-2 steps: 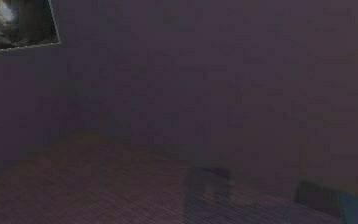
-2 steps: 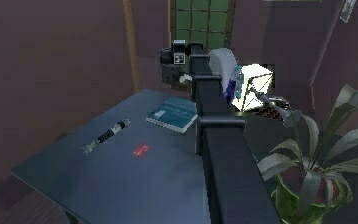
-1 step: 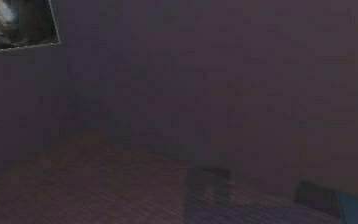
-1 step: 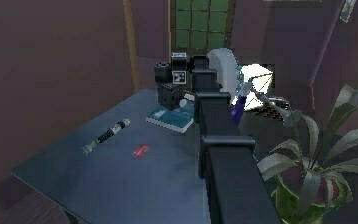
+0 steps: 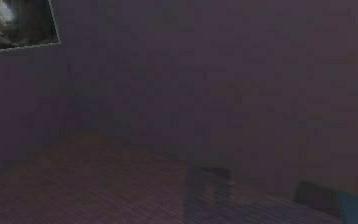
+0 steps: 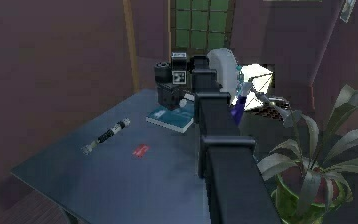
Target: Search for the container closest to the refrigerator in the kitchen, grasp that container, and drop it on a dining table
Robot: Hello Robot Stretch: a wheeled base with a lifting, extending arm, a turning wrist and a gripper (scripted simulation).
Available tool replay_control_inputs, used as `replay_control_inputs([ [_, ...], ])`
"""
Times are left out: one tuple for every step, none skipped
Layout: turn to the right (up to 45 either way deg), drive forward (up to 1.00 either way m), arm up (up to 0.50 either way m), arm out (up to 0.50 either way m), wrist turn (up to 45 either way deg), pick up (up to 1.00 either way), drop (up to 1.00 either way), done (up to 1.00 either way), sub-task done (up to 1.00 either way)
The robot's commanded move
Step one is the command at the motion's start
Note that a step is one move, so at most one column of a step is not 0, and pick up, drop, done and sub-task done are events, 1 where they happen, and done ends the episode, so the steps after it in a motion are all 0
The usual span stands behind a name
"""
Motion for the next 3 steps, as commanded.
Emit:
replay_control_inputs([
  [0.0,0.00,0.00,0.00,0.0,0.00,1.00,0.00,0.00],
  [0.0,0.00,0.00,-0.10,0.0,0.00,0.00,0.00,0.00],
  [0.0,0.00,0.00,0.00,0.0,0.00,0.00,1.00,0.00],
])
